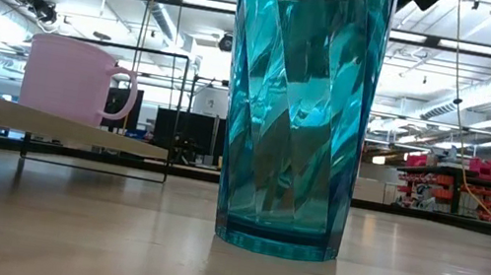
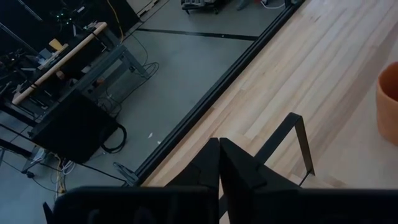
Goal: Stack small to large cups/mugs on shelf
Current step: Put the orange mug on the shelf
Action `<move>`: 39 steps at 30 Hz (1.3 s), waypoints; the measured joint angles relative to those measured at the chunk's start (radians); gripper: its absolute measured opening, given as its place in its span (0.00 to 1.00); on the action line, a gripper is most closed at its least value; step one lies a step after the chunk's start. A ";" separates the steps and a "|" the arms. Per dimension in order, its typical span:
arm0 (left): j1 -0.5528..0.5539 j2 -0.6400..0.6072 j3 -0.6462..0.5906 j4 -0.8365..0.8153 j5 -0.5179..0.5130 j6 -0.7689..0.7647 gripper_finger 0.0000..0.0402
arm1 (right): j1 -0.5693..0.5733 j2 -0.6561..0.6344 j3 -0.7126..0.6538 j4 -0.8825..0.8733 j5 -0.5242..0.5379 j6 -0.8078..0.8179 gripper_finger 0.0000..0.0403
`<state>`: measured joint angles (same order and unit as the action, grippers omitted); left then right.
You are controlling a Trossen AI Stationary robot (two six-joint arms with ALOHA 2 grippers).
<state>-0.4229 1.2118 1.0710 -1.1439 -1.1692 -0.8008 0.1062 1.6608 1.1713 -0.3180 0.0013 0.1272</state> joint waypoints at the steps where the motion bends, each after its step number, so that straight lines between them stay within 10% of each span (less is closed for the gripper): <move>1: 0.000 0.000 0.000 0.000 0.000 0.000 0.04 | -0.003 0.000 0.000 0.000 -0.001 0.000 0.00; 39: 0.000 0.000 0.000 -0.005 0.002 0.002 0.05 | 0.019 0.111 -0.001 -0.186 0.073 0.096 0.00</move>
<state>-0.4227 1.2118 1.0710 -1.1491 -1.1667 -0.7993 0.1253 1.7718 1.1706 -0.5037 0.0746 0.2228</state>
